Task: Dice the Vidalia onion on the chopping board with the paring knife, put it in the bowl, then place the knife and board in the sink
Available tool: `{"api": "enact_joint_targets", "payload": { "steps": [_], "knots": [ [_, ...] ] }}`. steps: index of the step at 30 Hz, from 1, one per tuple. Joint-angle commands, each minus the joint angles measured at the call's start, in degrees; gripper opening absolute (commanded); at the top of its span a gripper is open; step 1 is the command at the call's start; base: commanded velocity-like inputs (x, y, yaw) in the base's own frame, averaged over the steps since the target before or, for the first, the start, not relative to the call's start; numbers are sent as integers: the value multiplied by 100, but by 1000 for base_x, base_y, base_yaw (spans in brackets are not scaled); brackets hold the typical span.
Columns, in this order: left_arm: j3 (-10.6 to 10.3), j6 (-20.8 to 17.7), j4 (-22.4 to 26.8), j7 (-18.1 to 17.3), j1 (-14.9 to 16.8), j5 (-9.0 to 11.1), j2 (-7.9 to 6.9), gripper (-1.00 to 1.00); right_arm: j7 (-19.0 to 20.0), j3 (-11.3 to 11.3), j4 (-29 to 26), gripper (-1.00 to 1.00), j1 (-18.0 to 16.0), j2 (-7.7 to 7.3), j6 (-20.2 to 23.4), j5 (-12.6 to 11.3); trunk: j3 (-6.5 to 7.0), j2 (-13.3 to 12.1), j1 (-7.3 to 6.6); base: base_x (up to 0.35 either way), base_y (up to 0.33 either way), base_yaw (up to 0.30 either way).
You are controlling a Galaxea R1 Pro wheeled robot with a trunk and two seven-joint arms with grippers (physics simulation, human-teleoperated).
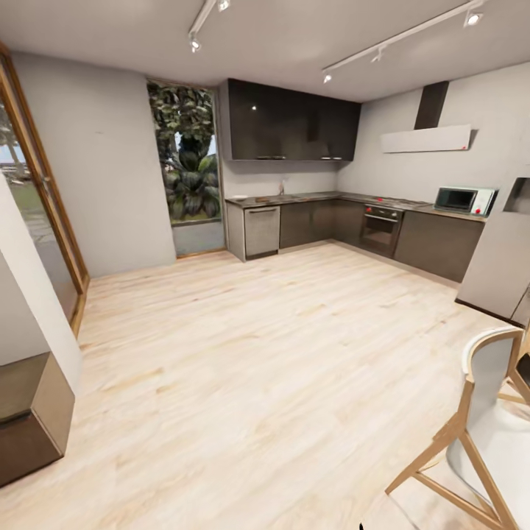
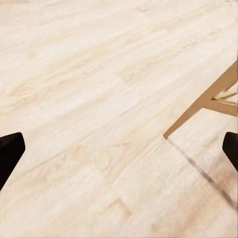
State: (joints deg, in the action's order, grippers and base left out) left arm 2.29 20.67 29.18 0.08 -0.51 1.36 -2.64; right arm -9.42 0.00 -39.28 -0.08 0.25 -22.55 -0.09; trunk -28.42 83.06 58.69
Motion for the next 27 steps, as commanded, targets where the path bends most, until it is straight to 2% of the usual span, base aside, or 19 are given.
{"api": "enact_joint_targets", "payload": {
  "steps": [1,27],
  "knots": [
    [0,7,4,1,-2,13,0,100,-16,0,-1,100,-1,2,-12,0,-4,2,4,324,0,0],
    [0,7,-14,1,-2,13,0,100,-16,0,-1,100,-1,2,-15,0,-4,2,4,324,0,0]
  ]
}}
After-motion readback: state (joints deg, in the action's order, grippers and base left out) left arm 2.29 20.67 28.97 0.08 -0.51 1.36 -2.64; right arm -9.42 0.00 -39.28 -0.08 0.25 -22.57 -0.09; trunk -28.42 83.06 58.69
